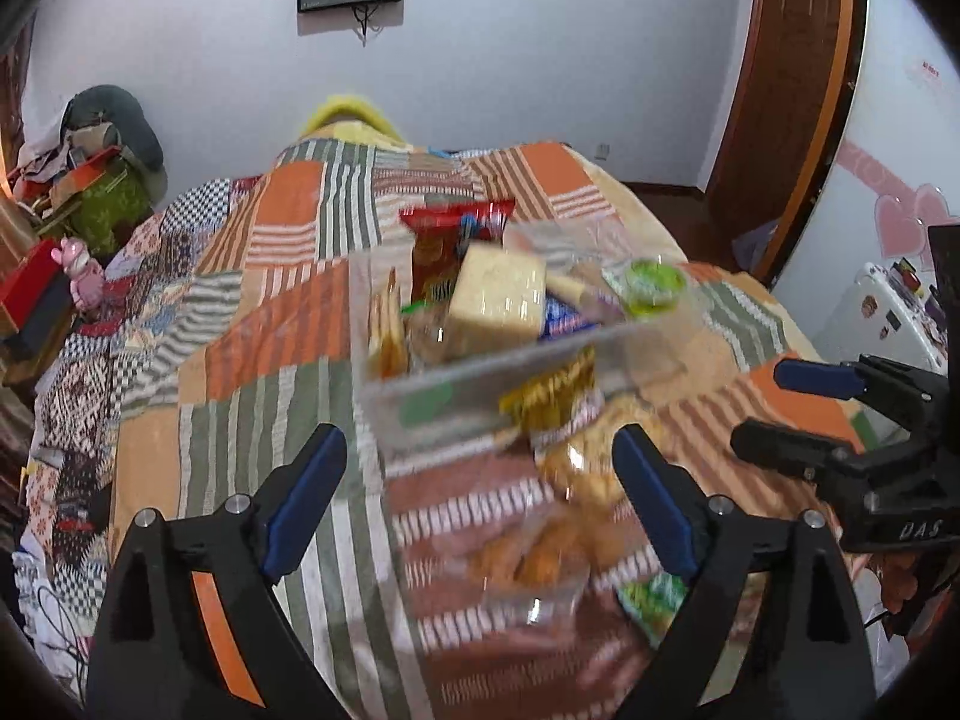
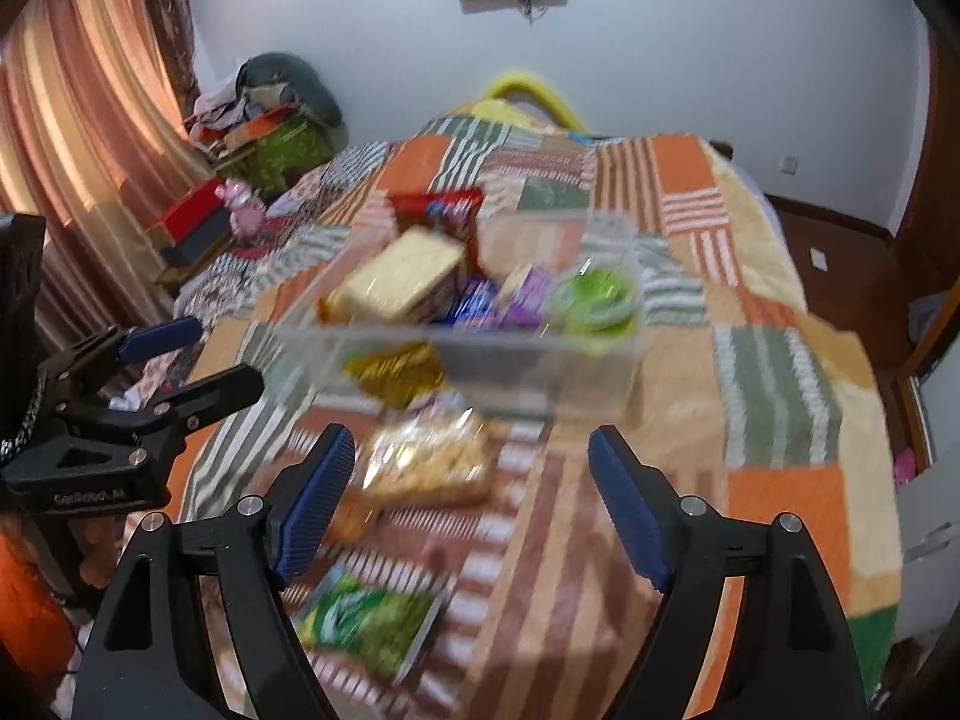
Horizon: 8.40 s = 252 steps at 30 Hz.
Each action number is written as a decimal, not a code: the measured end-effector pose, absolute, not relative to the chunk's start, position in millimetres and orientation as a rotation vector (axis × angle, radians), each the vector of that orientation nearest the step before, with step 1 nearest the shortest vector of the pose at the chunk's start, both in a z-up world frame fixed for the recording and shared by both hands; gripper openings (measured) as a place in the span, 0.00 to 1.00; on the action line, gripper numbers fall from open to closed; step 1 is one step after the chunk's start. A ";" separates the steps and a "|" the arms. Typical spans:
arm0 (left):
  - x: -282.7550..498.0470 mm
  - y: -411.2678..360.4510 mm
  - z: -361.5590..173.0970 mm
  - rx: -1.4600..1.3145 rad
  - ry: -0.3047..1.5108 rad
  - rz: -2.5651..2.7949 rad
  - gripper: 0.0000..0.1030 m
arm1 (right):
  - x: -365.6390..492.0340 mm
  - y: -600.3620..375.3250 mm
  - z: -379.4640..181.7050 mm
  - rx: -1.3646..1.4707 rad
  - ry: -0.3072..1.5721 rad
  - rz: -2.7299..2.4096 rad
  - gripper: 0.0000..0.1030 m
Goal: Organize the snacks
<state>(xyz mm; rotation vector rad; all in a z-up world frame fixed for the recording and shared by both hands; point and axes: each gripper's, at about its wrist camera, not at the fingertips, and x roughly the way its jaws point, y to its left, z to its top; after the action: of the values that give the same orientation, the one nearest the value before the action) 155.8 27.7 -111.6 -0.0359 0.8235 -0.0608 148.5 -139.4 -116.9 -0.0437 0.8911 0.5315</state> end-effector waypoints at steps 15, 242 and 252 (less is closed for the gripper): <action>117.7 37.0 -153.6 -0.073 0.949 -0.089 0.89 | 115.7 -107.1 -182.7 -0.103 1.053 0.593 0.75; 191.5 20.6 -13.5 -0.064 0.452 -0.024 0.76 | 177.1 -158.5 -25.3 0.008 0.579 0.482 0.45; 107.9 18.2 36.1 -0.051 0.284 -0.019 0.85 | 110.5 -162.1 20.6 0.016 0.395 0.495 0.54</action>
<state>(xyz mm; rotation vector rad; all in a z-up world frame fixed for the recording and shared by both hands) 107.9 18.2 36.1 -0.0510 0.2837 -0.0194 110.5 -162.1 20.6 0.0160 0.3946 0.4945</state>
